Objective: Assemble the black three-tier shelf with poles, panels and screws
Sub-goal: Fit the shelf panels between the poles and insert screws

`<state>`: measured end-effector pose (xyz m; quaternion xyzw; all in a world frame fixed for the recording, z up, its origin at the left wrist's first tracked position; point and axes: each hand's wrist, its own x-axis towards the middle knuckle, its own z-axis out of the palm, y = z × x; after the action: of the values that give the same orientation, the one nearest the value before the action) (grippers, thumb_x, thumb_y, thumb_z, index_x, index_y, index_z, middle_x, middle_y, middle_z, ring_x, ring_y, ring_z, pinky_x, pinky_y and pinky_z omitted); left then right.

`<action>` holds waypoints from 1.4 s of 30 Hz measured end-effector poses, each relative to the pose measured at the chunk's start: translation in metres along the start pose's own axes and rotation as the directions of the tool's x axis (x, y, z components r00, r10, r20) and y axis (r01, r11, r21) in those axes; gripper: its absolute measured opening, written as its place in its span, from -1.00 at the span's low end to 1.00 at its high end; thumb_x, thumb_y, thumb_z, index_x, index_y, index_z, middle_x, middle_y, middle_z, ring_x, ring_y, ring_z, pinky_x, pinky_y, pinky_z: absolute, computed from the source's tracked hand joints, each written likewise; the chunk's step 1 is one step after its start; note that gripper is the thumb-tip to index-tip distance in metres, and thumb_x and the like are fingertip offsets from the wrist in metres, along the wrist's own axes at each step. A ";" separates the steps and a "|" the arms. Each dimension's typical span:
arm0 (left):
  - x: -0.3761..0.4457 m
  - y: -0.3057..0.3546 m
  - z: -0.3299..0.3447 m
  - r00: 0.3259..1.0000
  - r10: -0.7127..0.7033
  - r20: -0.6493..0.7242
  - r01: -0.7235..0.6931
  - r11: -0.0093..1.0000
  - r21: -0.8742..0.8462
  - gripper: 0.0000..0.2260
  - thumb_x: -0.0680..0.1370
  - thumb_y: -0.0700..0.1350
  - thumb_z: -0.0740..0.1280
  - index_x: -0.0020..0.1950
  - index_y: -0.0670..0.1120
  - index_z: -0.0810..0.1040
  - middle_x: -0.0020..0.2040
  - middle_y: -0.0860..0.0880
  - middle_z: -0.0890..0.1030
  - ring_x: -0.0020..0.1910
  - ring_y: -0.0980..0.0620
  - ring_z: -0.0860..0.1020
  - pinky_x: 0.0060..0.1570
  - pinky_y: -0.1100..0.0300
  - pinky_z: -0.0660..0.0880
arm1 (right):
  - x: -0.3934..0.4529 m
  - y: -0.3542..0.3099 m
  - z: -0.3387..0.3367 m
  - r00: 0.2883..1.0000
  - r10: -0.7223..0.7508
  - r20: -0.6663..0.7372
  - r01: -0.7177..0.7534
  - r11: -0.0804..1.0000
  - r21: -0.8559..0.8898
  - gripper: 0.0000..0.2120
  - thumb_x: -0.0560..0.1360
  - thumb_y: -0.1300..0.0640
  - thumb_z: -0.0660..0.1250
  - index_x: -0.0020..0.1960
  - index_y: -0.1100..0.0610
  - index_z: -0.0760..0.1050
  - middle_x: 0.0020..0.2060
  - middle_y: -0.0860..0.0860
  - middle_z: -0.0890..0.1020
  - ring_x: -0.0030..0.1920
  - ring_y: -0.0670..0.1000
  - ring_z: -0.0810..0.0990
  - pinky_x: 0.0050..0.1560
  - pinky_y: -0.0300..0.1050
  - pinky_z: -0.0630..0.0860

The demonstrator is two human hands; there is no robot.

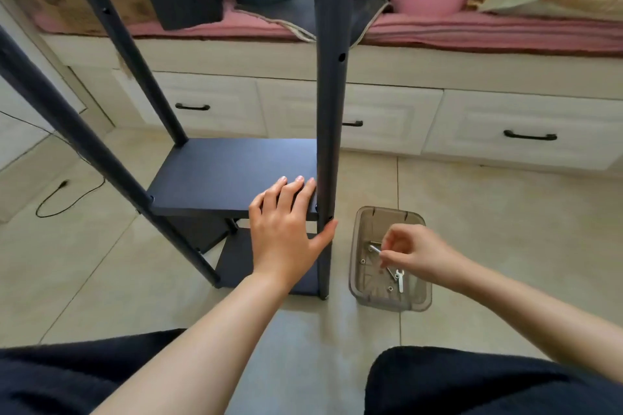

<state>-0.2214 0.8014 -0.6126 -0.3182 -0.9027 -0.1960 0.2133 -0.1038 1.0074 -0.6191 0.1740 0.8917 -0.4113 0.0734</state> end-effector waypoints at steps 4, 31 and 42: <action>0.002 0.010 -0.010 0.991 -0.072 0.111 0.076 0.996 -0.037 -0.43 0.49 0.18 0.43 0.42 -0.07 0.51 0.40 -0.06 0.52 0.49 -0.13 0.36 0.45 -0.09 0.22 | -0.029 -0.035 -0.031 0.999 0.039 0.003 -0.039 0.993 0.111 -0.93 0.52 0.16 0.41 -0.01 0.05 0.57 -0.26 -0.11 0.73 -0.11 -0.10 0.71 -0.05 -0.13 0.57; -0.018 -0.001 -0.022 0.481 -0.538 0.692 0.704 -0.233 -0.671 -0.80 0.52 0.04 0.48 0.02 -0.06 0.62 -0.10 0.04 0.72 -0.01 0.08 0.65 0.03 0.18 0.53 | -0.027 -0.112 -0.001 0.926 0.350 -0.143 -0.253 0.854 0.454 -0.91 0.34 0.15 0.60 -0.20 0.07 0.71 -0.24 -0.03 0.68 -0.15 -0.05 0.57 -0.26 -0.20 0.43; -0.005 0.017 -0.026 0.492 -0.311 0.813 0.649 -0.491 -0.581 -0.84 0.54 -0.11 0.48 0.06 -0.13 0.65 -0.26 0.09 0.72 -0.35 0.24 0.66 -0.50 0.42 0.47 | -0.024 -0.101 0.009 0.943 0.313 -0.109 -0.219 0.836 0.503 -0.90 0.34 0.22 0.60 -0.21 0.15 0.69 -0.28 0.08 0.70 -0.21 0.01 0.63 -0.07 -0.10 0.61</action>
<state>-0.2000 0.7983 -0.5904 0.1111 -0.4841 -0.8048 -0.3249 -0.1191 0.9336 -0.5470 0.3472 0.7301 -0.5886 0.0003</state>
